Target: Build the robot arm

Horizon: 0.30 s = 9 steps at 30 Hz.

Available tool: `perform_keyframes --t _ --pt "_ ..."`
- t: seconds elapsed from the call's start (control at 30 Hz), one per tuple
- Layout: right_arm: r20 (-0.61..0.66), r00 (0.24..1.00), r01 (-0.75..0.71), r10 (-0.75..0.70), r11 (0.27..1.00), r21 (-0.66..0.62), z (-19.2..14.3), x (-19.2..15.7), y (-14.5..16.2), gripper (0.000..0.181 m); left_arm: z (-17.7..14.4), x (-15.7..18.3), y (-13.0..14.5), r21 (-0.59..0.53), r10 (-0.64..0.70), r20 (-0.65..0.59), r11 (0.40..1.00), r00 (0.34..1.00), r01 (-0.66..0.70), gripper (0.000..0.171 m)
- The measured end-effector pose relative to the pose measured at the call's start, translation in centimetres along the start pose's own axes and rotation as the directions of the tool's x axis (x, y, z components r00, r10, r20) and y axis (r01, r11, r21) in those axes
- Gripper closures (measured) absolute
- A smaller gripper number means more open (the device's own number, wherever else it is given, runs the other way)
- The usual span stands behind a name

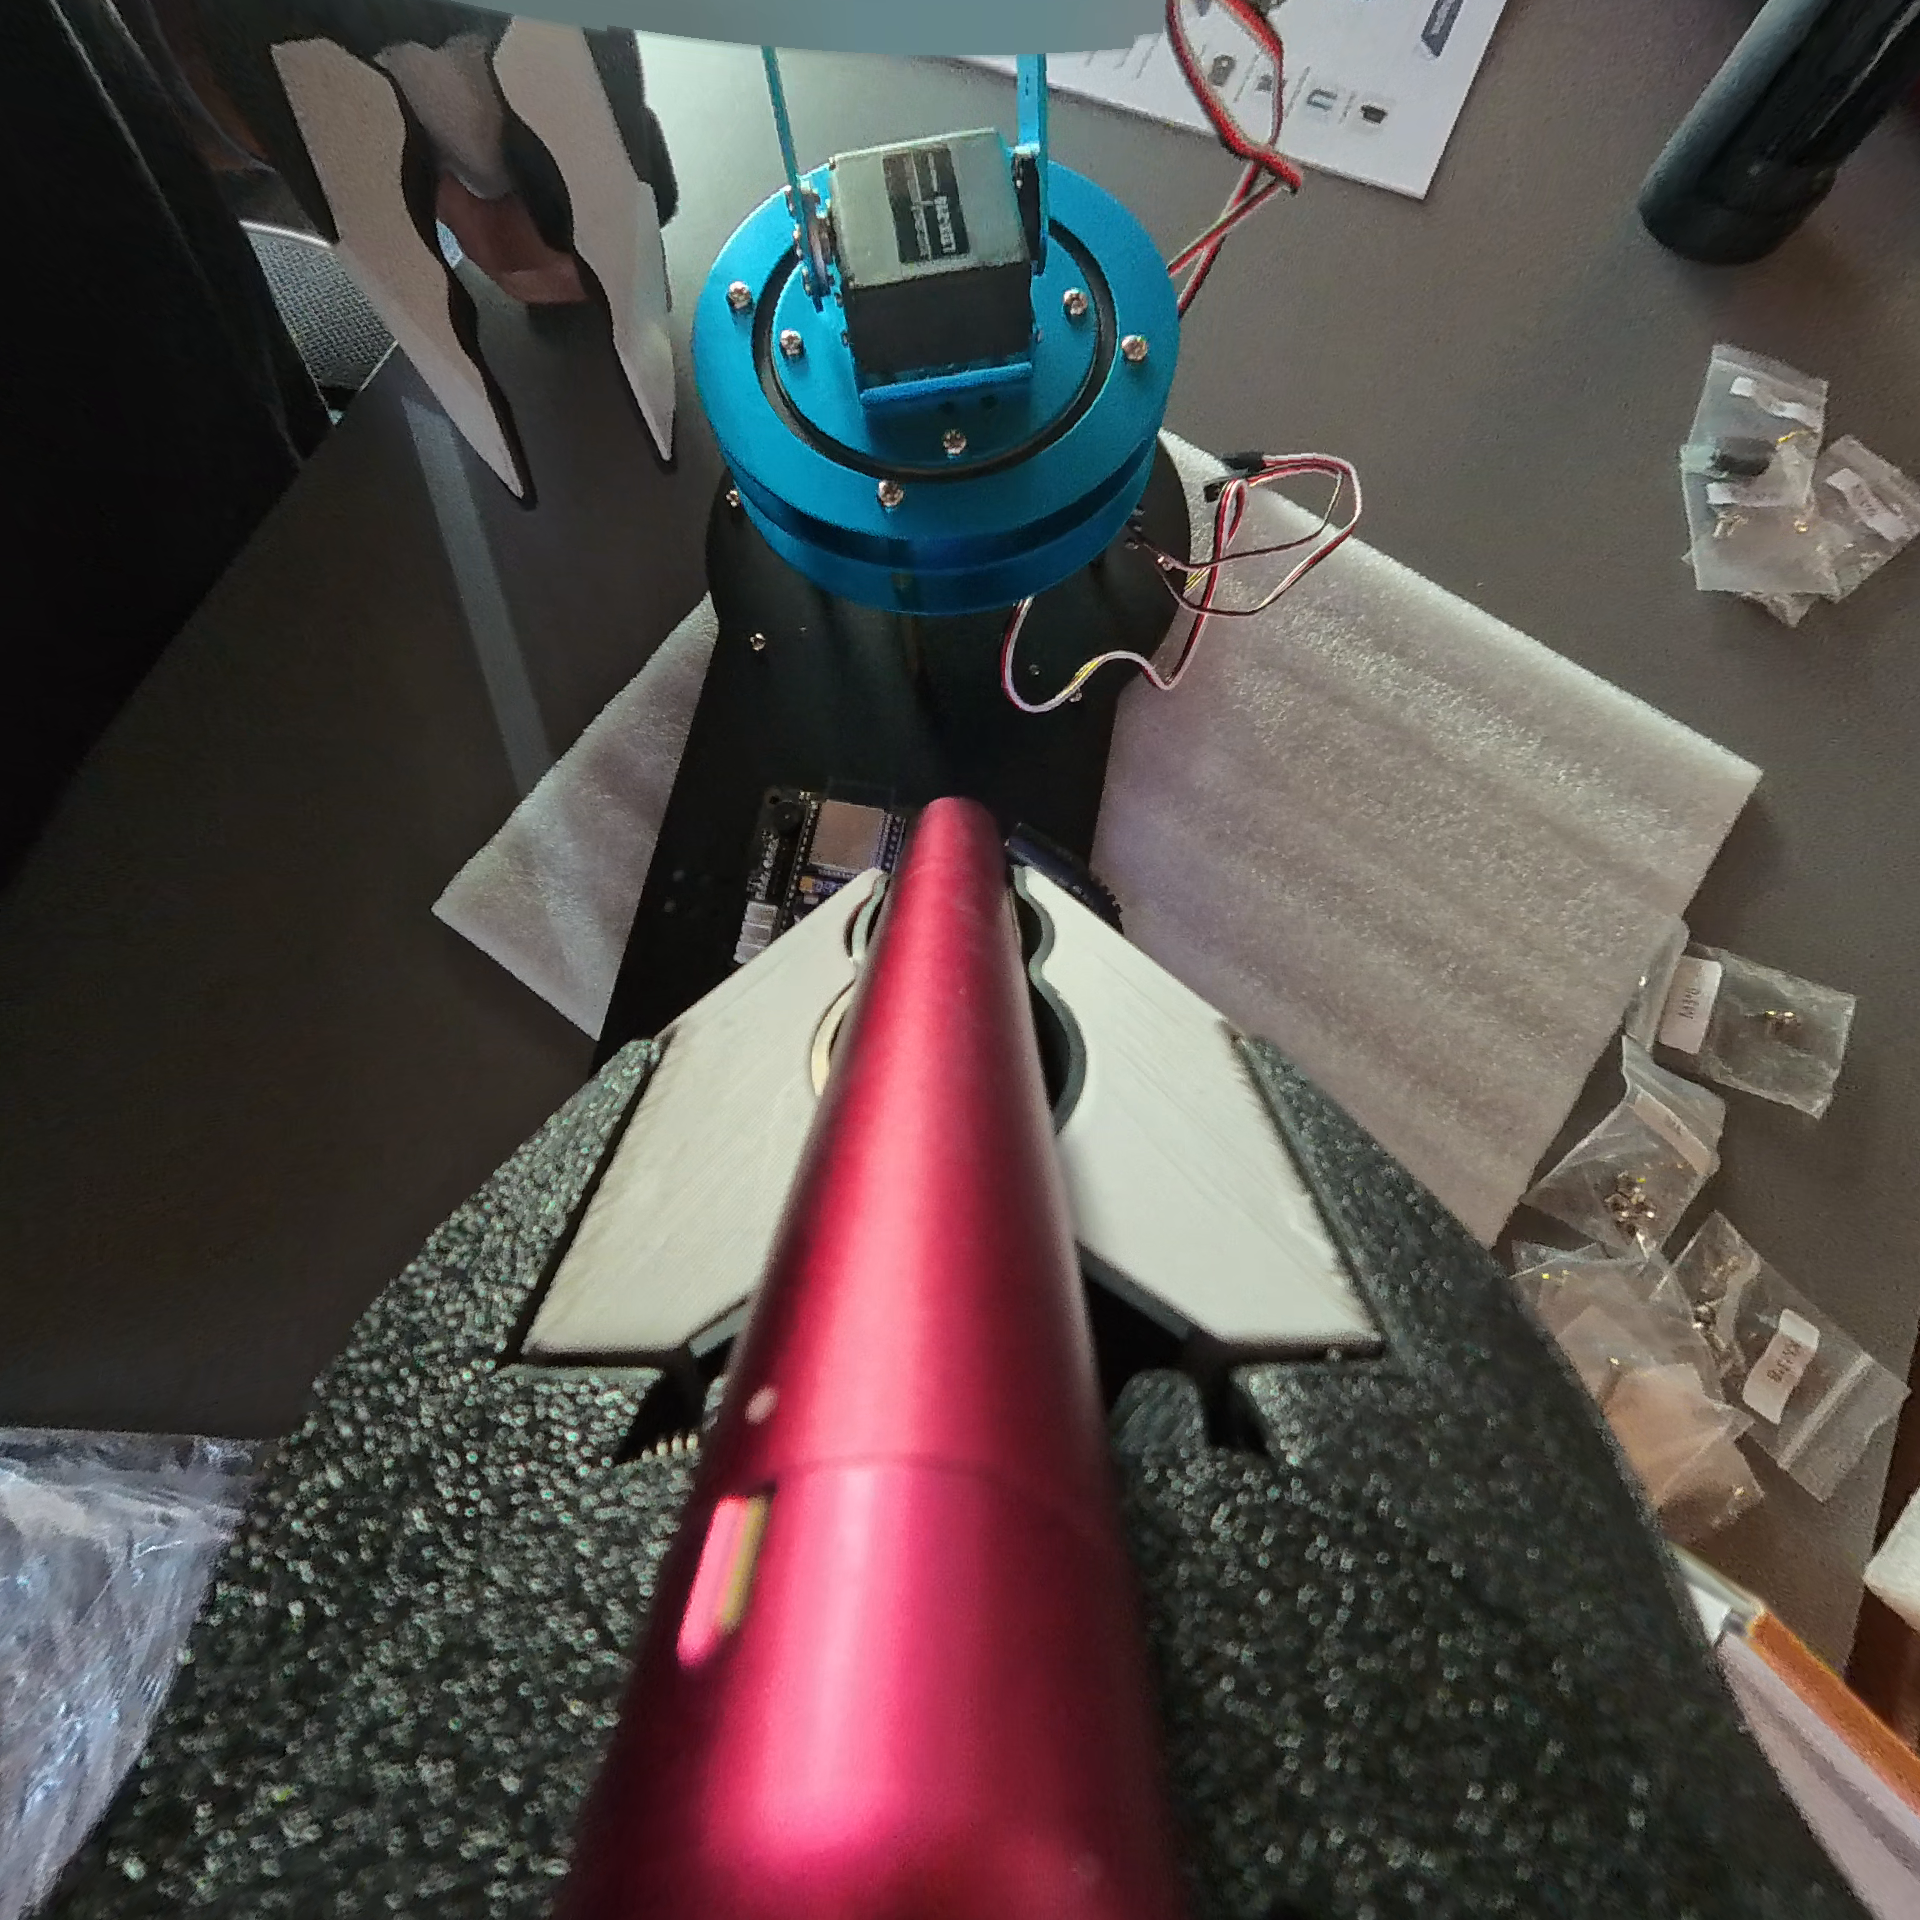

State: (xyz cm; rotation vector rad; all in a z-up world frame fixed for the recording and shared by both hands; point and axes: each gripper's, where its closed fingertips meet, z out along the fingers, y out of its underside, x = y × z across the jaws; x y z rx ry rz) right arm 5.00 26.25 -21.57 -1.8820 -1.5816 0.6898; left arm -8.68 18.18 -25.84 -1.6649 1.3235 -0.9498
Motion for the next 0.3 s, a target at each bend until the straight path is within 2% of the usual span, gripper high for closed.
perform_keyframes --t 0.3 --pt "0.049 0.998 0.035 -0.032 0.997 -0.072 0.63 0.44 -0.17 0.16 0.12 0.12 0.17 -0.013 0.024 0.01 1.0 1.0 -0.024 0.137"
